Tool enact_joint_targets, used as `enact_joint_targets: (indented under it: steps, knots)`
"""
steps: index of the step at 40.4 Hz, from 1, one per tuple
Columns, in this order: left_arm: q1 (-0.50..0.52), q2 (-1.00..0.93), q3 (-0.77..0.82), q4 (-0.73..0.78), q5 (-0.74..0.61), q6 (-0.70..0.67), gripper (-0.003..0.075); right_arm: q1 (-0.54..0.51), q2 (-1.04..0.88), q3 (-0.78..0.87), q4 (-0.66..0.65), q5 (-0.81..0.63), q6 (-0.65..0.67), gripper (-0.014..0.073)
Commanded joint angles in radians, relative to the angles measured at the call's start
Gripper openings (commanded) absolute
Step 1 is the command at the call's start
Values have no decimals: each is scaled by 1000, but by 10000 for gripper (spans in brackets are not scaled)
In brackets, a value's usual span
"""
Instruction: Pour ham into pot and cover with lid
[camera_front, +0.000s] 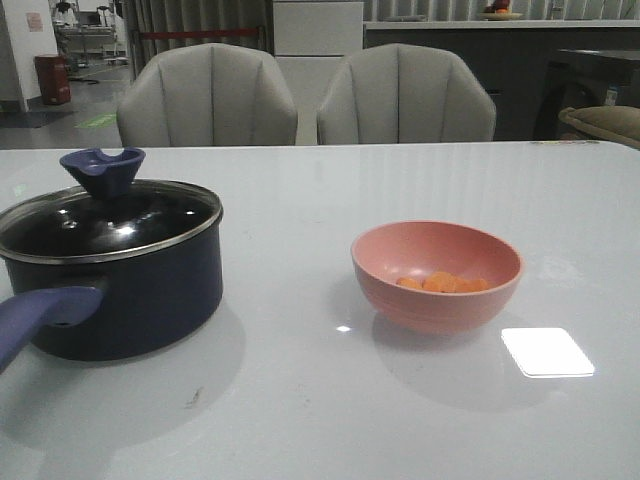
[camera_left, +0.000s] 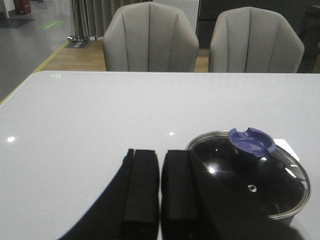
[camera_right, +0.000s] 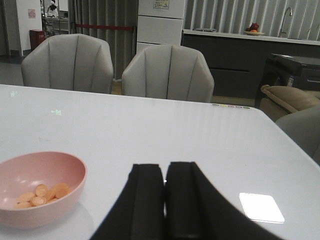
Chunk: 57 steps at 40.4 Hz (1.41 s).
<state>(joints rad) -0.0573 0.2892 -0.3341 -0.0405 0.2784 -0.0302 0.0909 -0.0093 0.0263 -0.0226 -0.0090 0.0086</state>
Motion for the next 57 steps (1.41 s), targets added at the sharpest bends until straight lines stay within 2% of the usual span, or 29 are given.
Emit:
enact_joint_targets:
  steps: [1,6,9,13,19,22,27,33,42,50,53,57]
  knots:
    - [0,31,-39,-16,-64,-4,120,-5,-21,-4,-13,-84,-2,160]
    - [0,54,-39,-16,-61,-4,130,-5,-21,-4,-13,-84,-2,160]
    - [0,70,-39,-16,-53,-4,175,-5,-21,-4,-13,-84,-2,160]
    - [0,84,-39,-16,-40,-4,307,-5,-21,-4,-13,-84,-2,160]
    - [0,91,-39,-18,-35,-4,575,-5,-21,-4,-13,-84,-2,160]
    - [0,91,-44,-18,-24,-4,622,-5,-21,-4,-13,-84,-2,160]
    - [0,129,-86,-18,30,-4,625,-5,-21,-4,-13,-84,-2,160]
    - [0,237,-207,-23,139,-4,625,-5,-21,-4,-13,-84,-2,160]
    - [0,486,-426,-45,386,-4,625,-5,-21,-4,-13,-84,-2,160]
    - [-1,690,-602,-77,481,-4,625,-5,-21,-4,-13,-84,-2,160]
    - [-23,750,-661,-90,516,-4,625,-5,-21,-4,-13,-84,-2,160]
    - [-104,831,-729,-90,530,-4,625,-5,-21,-4,-13,-84,-2,160]
